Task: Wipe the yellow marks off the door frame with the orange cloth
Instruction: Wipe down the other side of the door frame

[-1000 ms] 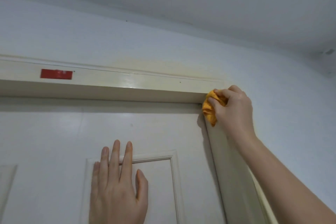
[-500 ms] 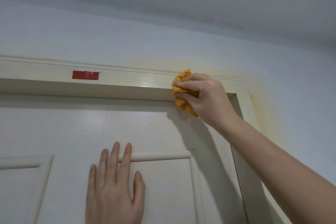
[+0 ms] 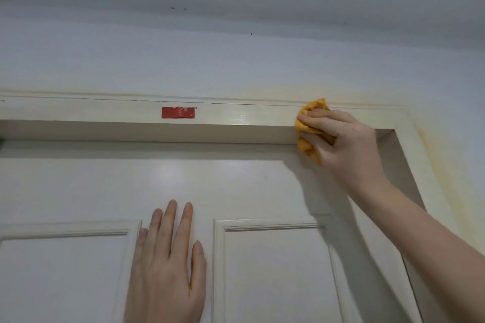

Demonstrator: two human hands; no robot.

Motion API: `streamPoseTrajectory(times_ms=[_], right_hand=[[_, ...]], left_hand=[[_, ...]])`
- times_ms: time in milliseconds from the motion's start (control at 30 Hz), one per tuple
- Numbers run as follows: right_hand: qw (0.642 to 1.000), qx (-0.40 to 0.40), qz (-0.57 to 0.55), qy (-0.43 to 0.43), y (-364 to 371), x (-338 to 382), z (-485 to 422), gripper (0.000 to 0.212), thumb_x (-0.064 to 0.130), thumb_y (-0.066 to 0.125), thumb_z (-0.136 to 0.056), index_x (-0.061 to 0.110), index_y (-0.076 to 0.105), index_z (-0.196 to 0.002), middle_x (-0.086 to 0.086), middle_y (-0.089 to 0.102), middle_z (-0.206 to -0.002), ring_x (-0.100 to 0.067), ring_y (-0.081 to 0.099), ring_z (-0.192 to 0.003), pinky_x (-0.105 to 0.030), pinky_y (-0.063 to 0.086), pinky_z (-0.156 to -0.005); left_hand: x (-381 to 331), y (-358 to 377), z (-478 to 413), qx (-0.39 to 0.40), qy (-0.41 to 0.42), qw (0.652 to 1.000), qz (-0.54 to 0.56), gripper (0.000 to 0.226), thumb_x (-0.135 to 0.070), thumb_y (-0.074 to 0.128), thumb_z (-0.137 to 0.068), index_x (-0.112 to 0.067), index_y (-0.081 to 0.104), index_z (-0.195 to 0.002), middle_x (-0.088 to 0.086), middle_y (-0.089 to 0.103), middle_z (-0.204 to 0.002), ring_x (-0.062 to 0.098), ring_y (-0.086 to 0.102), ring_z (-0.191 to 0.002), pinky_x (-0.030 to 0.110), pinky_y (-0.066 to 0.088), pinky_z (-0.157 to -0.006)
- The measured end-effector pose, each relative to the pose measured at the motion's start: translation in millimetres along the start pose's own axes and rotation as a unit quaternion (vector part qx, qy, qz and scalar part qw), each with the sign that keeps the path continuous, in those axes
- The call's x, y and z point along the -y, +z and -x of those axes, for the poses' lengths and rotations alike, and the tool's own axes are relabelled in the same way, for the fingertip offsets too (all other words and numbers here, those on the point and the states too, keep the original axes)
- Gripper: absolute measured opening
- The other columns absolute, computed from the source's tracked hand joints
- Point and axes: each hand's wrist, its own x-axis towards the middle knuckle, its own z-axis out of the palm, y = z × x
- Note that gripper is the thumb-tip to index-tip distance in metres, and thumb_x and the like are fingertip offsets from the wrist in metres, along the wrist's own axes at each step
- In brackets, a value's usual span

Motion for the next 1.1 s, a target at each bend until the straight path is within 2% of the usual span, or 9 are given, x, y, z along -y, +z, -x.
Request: streamPoseTrajectory(times_ms=[167, 300, 367, 467, 567, 733, 867, 1000, 1100], right_hand=[[0.997, 0.028, -0.038, -0.057, 60.1, 60.9, -21.6, 0.022, 0.015, 0.081, -0.087, 0.016, 0.083, -0.109, -0.002, 0.079, -0.113, -0.026, 0.073, -0.107, -0.025, 0.049, -0.094], [0.99, 0.077, -0.049, -0.103, 96.6, 115.5, -39.6, 0.02, 0.011, 0.077, -0.089, 0.014, 0.083, -0.108, -0.003, 0.077, -0.106, -0.031, 0.07, -0.099, -0.033, 0.052, -0.081], [0.988, 0.101, -0.05, -0.108, 97.7, 124.5, -42.6, 0.023, 0.011, 0.075, -0.093, 0.015, 0.081, -0.115, -0.001, 0.076, -0.109, -0.028, 0.068, -0.104, -0.037, 0.057, -0.081], [0.986, 0.116, -0.048, -0.113, 84.4, 109.3, -39.0, 0.025, 0.012, 0.074, -0.094, 0.016, 0.08, -0.118, -0.002, 0.075, -0.115, -0.029, 0.067, -0.109, -0.04, 0.058, -0.084], [0.99, 0.095, -0.026, -0.101, 64.4, 78.9, -31.9, 0.025, 0.014, 0.074, -0.093, 0.016, 0.08, -0.117, -0.003, 0.075, -0.116, -0.032, 0.068, -0.107, -0.041, 0.059, -0.084], [0.998, 0.05, 0.008, -0.047, 15.3, 20.1, -13.7, 0.025, 0.017, 0.077, -0.091, 0.016, 0.081, -0.115, -0.002, 0.077, -0.117, -0.029, 0.071, -0.109, -0.034, 0.054, -0.091], [0.997, 0.05, 0.062, 0.003, -34.3, -23.9, -0.3, 0.024, 0.018, 0.076, -0.094, 0.014, 0.08, -0.117, -0.002, 0.076, -0.116, -0.027, 0.07, -0.109, -0.029, 0.051, -0.095], [0.985, 0.051, 0.15, 0.064, -79.6, -58.8, 6.7, 0.026, 0.015, 0.076, -0.093, 0.011, 0.079, -0.118, -0.009, 0.073, -0.113, -0.033, 0.069, -0.106, -0.036, 0.052, -0.094], [0.976, 0.058, 0.186, 0.097, -99.3, -68.3, 9.3, 0.025, 0.023, 0.074, -0.094, 0.015, 0.079, -0.117, -0.005, 0.072, -0.113, -0.027, 0.067, -0.105, -0.025, 0.045, -0.089]], left_hand=[[2.0, -0.6, 1.7, 0.006, -0.01, 1.0, 0.029, 0.061, -0.031, 0.04, -0.103, -0.013, 0.05, -0.161, 0.01, 0.043, -0.171, 0.034, 0.036, -0.159, 0.04, 0.017, -0.134], [5.6, -2.9, 8.1, 0.004, 0.0, 0.999, 0.032, 0.061, -0.028, 0.04, -0.104, -0.011, 0.049, -0.161, 0.009, 0.041, -0.172, 0.032, 0.036, -0.16, 0.041, 0.022, -0.131], [6.4, -4.9, 10.2, 0.006, -0.01, 0.999, 0.036, 0.061, -0.03, 0.04, -0.104, -0.012, 0.048, -0.161, 0.006, 0.04, -0.172, 0.03, 0.035, -0.161, 0.043, 0.026, -0.13], [1.2, -7.6, 11.8, 0.002, -0.027, 0.999, 0.03, 0.062, -0.033, 0.04, -0.103, -0.013, 0.05, -0.161, 0.006, 0.042, -0.171, 0.032, 0.037, -0.16, 0.05, 0.035, -0.124], [-9.2, -7.2, 10.5, -0.013, -0.052, 0.999, 0.006, 0.063, -0.035, 0.041, -0.102, -0.012, 0.054, -0.159, 0.012, 0.045, -0.169, 0.038, 0.039, -0.158, 0.056, 0.04, -0.122], [-36.4, -1.5, 11.4, -0.024, -0.118, 0.993, -0.013, 0.067, -0.037, 0.042, -0.098, -0.009, 0.054, -0.158, 0.018, 0.045, -0.168, 0.044, 0.041, -0.154, 0.065, 0.032, -0.123], [-67.2, 3.4, 12.8, 0.009, -0.132, 0.991, 0.024, 0.068, -0.039, 0.04, -0.099, -0.013, 0.049, -0.162, 0.014, 0.04, -0.172, 0.041, 0.033, -0.159, 0.064, 0.024, -0.128], [-97.8, 8.7, 14.3, 0.044, -0.117, 0.991, 0.04, 0.07, -0.039, 0.04, -0.1, -0.013, 0.042, -0.166, 0.013, 0.036, -0.174, 0.039, 0.029, -0.162, 0.061, 0.021, -0.131], [-116.1, 12.4, 15.4, 0.06, -0.108, 0.992, 0.034, 0.071, -0.038, 0.041, -0.101, -0.013, 0.038, -0.167, 0.012, 0.034, -0.175, 0.037, 0.025, -0.164, 0.058, 0.019, -0.133]])
